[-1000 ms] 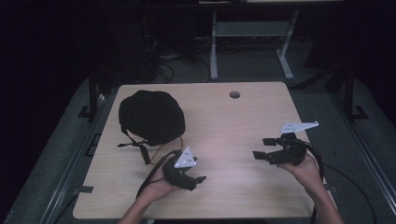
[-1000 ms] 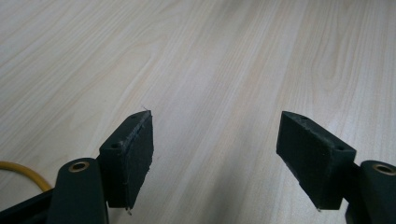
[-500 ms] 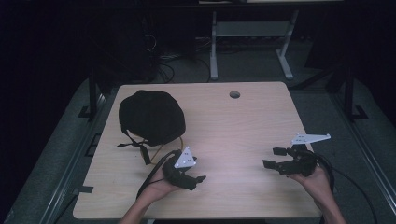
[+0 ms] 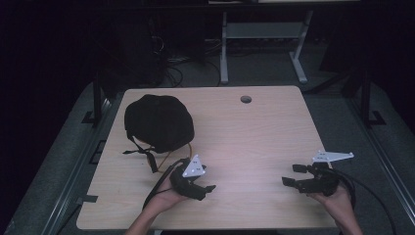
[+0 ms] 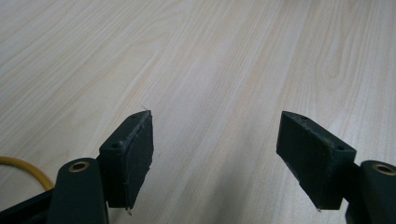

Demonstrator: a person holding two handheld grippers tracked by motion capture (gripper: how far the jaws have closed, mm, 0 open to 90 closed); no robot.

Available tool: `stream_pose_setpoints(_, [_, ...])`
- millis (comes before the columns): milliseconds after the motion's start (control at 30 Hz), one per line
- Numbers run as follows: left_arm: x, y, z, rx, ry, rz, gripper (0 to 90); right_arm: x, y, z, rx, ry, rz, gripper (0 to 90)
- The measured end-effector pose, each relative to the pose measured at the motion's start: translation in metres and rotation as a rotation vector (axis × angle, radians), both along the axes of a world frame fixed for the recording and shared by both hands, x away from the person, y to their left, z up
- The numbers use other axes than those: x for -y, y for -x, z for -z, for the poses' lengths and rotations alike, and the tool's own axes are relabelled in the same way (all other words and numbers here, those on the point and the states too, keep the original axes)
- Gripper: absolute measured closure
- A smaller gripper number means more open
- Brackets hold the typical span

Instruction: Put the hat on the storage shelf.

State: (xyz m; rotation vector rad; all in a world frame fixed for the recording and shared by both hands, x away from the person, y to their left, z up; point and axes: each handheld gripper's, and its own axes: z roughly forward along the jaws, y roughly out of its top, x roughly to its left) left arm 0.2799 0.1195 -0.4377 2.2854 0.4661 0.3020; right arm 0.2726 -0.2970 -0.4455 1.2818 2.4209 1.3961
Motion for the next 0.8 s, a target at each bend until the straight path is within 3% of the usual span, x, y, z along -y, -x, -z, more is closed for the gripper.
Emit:
stream_pose_setpoints(400, [-0.001,0.002,0.001,-0.005,-0.005,0.008,27.3,0.008,0.018,0.009,0.001,-0.015,0.020,19.3])
stream_pose_setpoints(633, [0.000,0.002,0.001,-0.011,0.001,0.012,27.2,0.010,0.035,0.014,0.015,0.009,0.030,18.9])
stream_pose_setpoints(800, [0.003,0.004,0.003,-0.019,-0.006,0.025,27.2,0.014,0.047,0.018,0.022,-0.035,0.045,18.8])
